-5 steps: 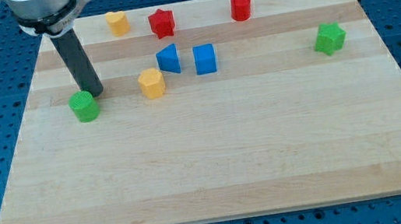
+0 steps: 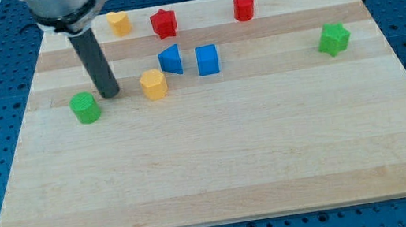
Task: Move the blue triangle towards top center
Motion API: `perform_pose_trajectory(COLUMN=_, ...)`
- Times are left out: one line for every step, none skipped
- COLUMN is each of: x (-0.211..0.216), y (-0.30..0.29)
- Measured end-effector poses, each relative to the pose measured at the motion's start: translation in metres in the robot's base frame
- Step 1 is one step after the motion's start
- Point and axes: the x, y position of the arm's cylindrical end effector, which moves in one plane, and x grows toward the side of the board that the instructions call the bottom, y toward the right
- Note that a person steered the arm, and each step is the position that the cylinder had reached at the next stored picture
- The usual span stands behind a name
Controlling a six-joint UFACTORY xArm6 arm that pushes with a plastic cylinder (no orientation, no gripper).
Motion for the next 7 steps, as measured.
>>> perform_pose_trajectory(x=0.000, y=0.019)
perform_pose_trajectory(x=-0.014, y=0.031)
perform_pose_trajectory(x=-0.023, y=0.062)
perform_pose_trajectory(x=-0.023, y=0.082)
perform_pose_trajectory(x=-0.031, y=0.082)
perform_pose_trajectory(x=-0.051, y=0.090)
perform_pose_trajectory(x=-0.054, y=0.109)
